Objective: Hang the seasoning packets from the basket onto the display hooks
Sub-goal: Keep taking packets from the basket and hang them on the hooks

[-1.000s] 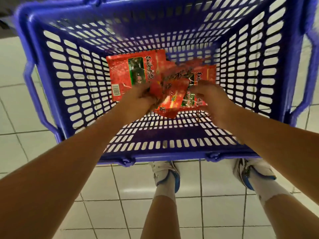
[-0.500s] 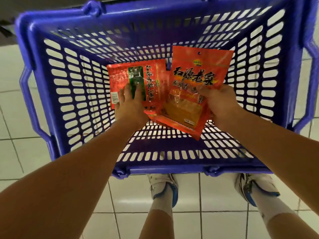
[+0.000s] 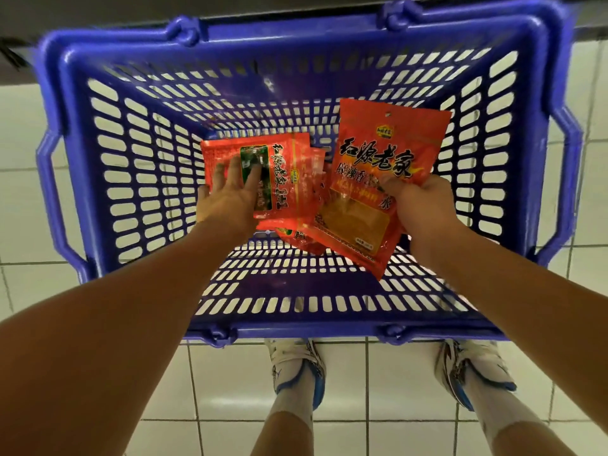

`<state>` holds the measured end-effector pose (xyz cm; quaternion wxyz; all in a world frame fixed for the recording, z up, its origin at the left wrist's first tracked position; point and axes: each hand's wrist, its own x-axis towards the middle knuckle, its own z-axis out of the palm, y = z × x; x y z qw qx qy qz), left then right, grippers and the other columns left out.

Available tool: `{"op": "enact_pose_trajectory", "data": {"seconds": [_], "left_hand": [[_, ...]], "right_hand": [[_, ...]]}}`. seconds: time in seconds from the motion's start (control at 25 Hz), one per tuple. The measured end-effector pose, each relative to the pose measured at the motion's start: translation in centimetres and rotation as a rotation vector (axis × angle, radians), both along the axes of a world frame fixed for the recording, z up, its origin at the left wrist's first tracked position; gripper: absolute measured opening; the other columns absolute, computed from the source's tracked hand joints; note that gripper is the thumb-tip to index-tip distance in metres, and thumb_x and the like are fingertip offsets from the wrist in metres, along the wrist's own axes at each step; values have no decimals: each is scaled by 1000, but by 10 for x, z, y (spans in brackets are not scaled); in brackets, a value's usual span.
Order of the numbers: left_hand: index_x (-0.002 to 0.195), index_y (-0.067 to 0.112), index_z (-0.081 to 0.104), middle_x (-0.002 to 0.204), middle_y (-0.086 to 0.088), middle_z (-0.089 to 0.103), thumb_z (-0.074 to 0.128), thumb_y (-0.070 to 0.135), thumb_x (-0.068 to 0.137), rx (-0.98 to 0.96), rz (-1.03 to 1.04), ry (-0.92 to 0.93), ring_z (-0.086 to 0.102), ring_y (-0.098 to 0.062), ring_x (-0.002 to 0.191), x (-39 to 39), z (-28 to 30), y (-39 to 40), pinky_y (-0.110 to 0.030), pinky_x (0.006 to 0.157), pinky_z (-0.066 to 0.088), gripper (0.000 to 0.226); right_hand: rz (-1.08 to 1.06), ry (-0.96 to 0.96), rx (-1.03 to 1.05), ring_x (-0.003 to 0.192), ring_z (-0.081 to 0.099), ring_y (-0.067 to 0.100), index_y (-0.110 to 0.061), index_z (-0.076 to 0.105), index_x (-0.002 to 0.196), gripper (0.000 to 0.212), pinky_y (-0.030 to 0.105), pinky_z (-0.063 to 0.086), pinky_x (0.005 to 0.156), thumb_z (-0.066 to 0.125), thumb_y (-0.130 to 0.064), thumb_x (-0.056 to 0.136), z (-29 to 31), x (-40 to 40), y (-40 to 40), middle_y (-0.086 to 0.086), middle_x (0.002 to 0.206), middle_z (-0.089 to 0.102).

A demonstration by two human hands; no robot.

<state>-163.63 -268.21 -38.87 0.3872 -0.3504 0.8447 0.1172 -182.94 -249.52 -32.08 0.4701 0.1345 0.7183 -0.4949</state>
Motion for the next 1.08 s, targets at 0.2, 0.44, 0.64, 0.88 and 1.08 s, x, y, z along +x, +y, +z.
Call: {"op": "enact_pose_trajectory", "data": {"seconds": [0.2,0.44,0.64,0.88,1.08], "left_hand": [[151,39,-28,164,-7,-27,76,41,86,33,17,-12,-17,-39,151,-1,-27,10,-70,115,13,123],[157,32,18,155,-14,40,69,12,85,92,-4,193,46,-45,135,-2,-6,9,-57,98,48,91],[113,23,59,92,1,72,71,6,83,264,685,534,67,-18,73,1,80,-10,-28,66,52,37],[121,13,67,121,-19,71,65,7,82,794,1502,797,70,-39,101,-24,228,4,-54,76,60,40],[113,15,68,93,-6,78,59,18,94,878,1596,941,75,-22,72,-69,391,26,-34,63,60,22]], "right_hand": [[6,-14,-38,64,73,2,-29,69,88,14,18,51,41,65,-20,98,-18,-1,2,-18,74,76],[29,62,2,65,73,3,-29,71,84,17,19,53,45,65,-18,97,-6,0,5,-17,73,76],[71,170,11,83,75,27,-48,76,69,36,46,64,71,69,-20,91,61,-4,-3,-11,74,76],[7,268,-156,73,77,16,-39,80,76,19,28,59,56,73,-23,83,202,-24,-11,-6,80,79],[90,455,-226,79,76,10,-36,79,77,19,29,61,66,70,-29,92,354,-60,4,-12,79,78]]}}
